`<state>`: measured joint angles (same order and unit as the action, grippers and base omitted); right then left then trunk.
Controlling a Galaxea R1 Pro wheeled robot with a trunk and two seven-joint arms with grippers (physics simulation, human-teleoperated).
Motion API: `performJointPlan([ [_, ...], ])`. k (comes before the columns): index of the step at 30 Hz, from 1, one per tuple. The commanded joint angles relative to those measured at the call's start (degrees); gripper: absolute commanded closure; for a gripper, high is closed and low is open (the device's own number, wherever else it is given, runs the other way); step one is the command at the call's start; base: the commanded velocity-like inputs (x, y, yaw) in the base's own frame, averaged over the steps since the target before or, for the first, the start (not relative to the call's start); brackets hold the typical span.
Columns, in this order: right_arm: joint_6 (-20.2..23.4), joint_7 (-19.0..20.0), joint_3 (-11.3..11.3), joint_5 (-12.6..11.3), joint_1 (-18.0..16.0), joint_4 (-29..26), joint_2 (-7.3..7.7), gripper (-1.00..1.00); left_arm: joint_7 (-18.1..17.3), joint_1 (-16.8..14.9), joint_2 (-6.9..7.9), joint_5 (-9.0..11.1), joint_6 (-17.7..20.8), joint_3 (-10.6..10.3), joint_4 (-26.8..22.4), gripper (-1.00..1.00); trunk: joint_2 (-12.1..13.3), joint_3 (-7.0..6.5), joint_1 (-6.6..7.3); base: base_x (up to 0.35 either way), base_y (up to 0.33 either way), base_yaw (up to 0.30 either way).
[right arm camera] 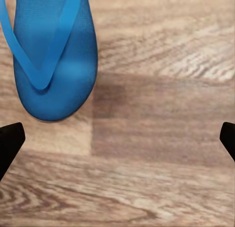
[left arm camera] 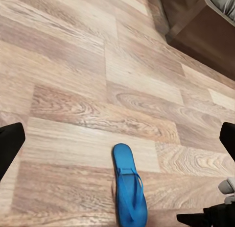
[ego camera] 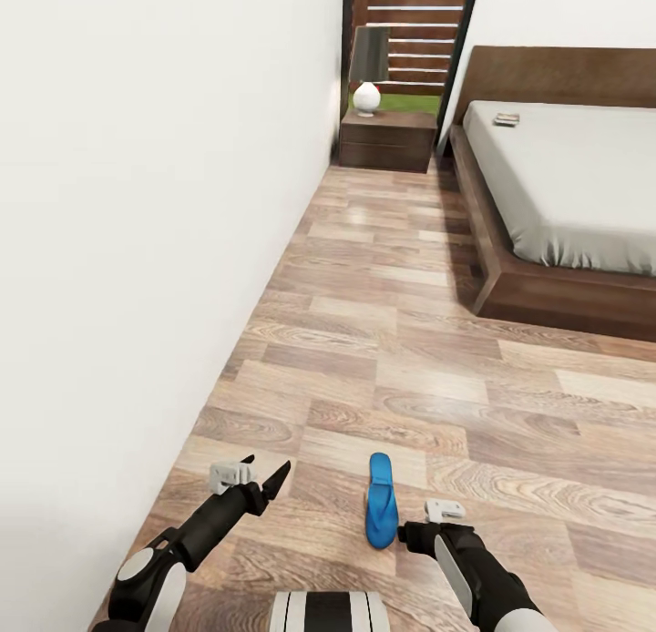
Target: In the bedroom, move the book from the bed onto either nightstand, and place the two sandals side by side next to the bed.
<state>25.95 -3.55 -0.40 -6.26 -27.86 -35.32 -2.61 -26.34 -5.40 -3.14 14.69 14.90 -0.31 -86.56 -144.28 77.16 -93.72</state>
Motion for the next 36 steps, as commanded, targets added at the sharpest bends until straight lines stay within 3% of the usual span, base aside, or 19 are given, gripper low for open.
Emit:
performJointPlan([
  [1, 0.24, -0.37, -0.04, -0.60, 0.00, -0.10, -0.02, -1.00, -0.12, -0.03, -0.02, 0.60, 0.55, 0.05, -0.03, -1.00, -0.02, 0.04, 0.01, 0.012, 0.000, 0.000],
  [26, -0.12, -0.32, 0.05, -0.51, 0.00, -0.19, -0.02, -1.00, -0.12, -0.02, -0.03, 0.51, 0.48, -0.04, 0.07, -1.00, -0.02, 0.04, 0.01, 0.047, 0.000, 0.001],
  [36, -0.16, -0.32, 0.05, -0.53, 0.00, -0.19, -0.02, -1.00, -0.12, -0.04, -0.03, 0.51, 0.48, -0.04, 0.16, -1.00, -0.02, 0.18, 0.01, 0.000, 0.000, 0.161],
])
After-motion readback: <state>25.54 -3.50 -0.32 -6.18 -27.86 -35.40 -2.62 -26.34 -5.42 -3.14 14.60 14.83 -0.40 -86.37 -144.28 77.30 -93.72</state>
